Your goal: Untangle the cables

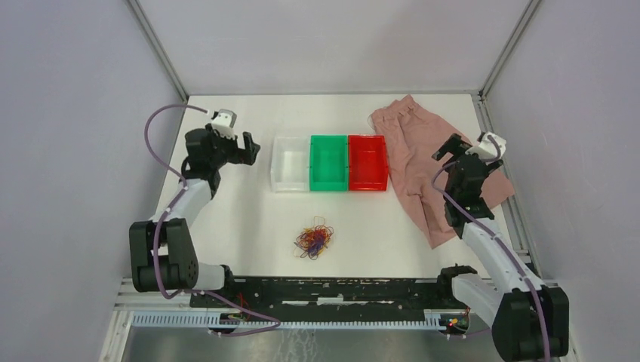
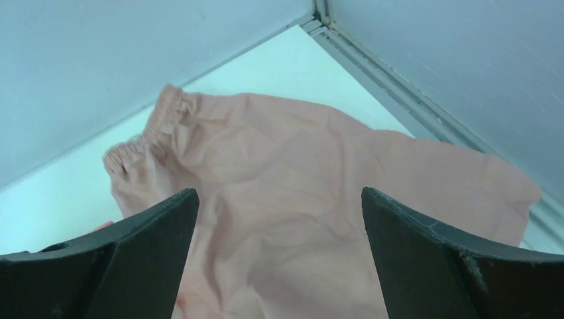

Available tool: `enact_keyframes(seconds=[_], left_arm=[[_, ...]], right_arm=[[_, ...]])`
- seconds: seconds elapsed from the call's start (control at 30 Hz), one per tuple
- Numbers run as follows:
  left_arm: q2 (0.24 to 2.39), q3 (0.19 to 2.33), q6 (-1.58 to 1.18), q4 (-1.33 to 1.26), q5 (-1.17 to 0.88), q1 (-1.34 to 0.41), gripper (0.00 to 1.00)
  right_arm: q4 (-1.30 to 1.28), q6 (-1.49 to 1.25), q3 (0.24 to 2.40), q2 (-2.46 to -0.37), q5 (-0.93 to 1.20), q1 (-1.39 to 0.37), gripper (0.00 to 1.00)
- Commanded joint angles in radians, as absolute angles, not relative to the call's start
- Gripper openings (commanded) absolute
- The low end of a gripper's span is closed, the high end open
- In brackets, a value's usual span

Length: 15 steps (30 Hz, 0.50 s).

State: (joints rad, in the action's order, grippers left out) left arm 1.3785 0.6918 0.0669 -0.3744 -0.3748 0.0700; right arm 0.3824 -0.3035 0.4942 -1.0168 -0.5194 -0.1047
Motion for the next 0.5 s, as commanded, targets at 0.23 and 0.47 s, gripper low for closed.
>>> enact_keyframes(seconds=[0.23, 0.47], left_arm=[[1.384, 1.073, 0.673, 0.783, -0.938, 0.065, 0.99], [1.381, 1.061, 0.995, 1.099, -0.879, -0.019, 0.95]], right_arm=[[-0.078, -0.542, 0.78, -1.055, -0.099, -0.277, 1.0], [-0.164, -0.433, 0.902, -1.243, -0.029, -0.678, 0.89]])
